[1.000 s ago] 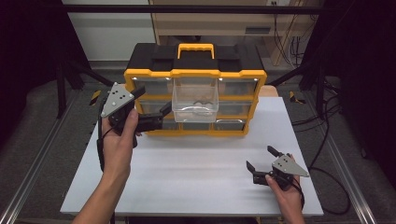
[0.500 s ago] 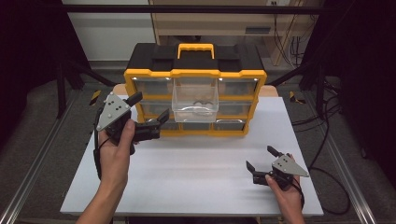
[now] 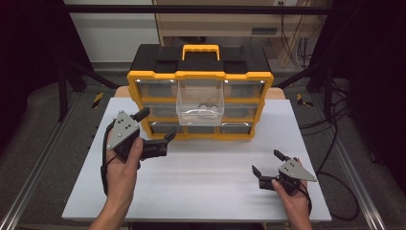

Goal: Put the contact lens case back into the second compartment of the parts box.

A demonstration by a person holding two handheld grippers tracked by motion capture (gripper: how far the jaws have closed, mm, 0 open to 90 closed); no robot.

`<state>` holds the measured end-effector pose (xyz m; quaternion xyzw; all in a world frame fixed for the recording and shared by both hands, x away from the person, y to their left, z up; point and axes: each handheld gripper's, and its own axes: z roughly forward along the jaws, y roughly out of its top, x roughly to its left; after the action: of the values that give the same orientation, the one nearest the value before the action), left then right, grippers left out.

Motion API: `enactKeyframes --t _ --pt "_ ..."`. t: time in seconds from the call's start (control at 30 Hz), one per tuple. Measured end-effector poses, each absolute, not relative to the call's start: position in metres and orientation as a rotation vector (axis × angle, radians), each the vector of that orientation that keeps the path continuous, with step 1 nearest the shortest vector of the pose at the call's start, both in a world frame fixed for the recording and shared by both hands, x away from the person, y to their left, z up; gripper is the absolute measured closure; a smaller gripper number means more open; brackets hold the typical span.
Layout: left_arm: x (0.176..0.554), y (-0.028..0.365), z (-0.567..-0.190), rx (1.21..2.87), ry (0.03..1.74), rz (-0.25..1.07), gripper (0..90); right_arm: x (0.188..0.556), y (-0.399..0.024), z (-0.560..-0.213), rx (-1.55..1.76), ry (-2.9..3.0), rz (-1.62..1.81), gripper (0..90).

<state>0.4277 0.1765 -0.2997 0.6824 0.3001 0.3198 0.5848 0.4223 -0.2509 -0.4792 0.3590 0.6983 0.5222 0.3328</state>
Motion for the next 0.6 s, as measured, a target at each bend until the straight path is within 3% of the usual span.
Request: enactKeyframes --t 0.6 --pt "0.423 0.171 -0.358 1.669 0.746 0.686 3.6 0.422 -0.250 -0.479 0.935 1.828 1.364 3.2"
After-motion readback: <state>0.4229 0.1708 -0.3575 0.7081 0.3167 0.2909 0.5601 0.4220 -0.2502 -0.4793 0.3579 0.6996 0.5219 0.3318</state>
